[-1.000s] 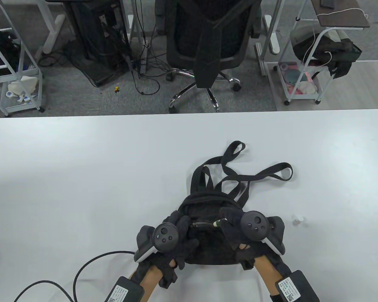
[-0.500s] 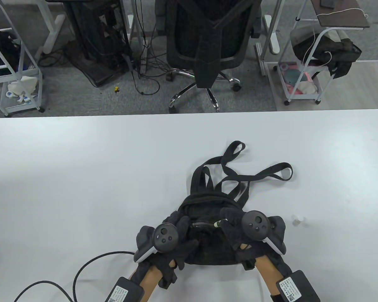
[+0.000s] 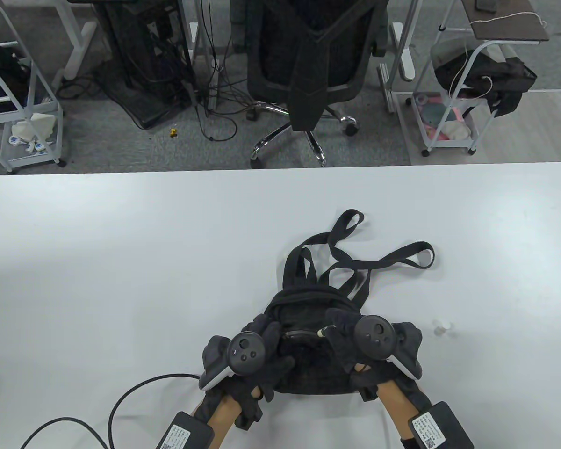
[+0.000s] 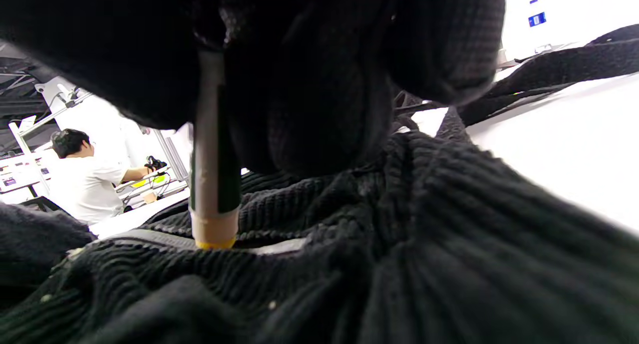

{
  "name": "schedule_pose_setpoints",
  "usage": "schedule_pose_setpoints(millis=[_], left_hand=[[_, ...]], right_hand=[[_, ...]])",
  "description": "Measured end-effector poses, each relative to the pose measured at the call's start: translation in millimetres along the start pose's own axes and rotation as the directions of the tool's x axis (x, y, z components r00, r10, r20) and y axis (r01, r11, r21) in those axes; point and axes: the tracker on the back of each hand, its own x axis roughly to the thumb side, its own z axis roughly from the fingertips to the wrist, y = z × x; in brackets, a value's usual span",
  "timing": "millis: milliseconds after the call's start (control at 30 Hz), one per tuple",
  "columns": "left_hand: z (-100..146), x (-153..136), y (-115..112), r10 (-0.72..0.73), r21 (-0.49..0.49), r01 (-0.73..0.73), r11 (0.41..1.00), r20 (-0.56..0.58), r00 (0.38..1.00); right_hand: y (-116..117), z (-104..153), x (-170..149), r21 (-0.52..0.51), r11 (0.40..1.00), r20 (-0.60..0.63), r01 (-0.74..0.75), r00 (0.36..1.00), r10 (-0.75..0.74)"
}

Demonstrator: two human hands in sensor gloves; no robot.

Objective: Apply lubricant on backpack

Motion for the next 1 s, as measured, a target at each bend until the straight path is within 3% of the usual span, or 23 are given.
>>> schedule_pose_setpoints(millis=[233, 500, 733, 1000], left_hand=[[-1, 0, 0, 0.002, -0.009, -0.002, 1.000, -0.002, 1.000], [-1, 0, -1, 0.002, -0.015, -0.002, 1.000, -0.002, 1.000], [-1, 1, -1, -0.002, -0.016, 0.002, 1.000, -0.001, 1.000], [-1, 1, -1, -0.003, -0.021, 0.003, 1.000, 0.000, 1.000]], right_hand=[[-7, 5, -12, 0.000, 0.998, -0.014, -0.065, 0.998, 0.065], [-1, 0, -3, 0.016, 0.999, -0.001, 0.036, 0.999, -0.036], [-9, 5, -11, 0.004, 0.997, 0.001, -0.076, 0.997, 0.076], [-3, 2, 0, 0.017, 1.000, 0.019, -0.004, 1.000, 0.004]])
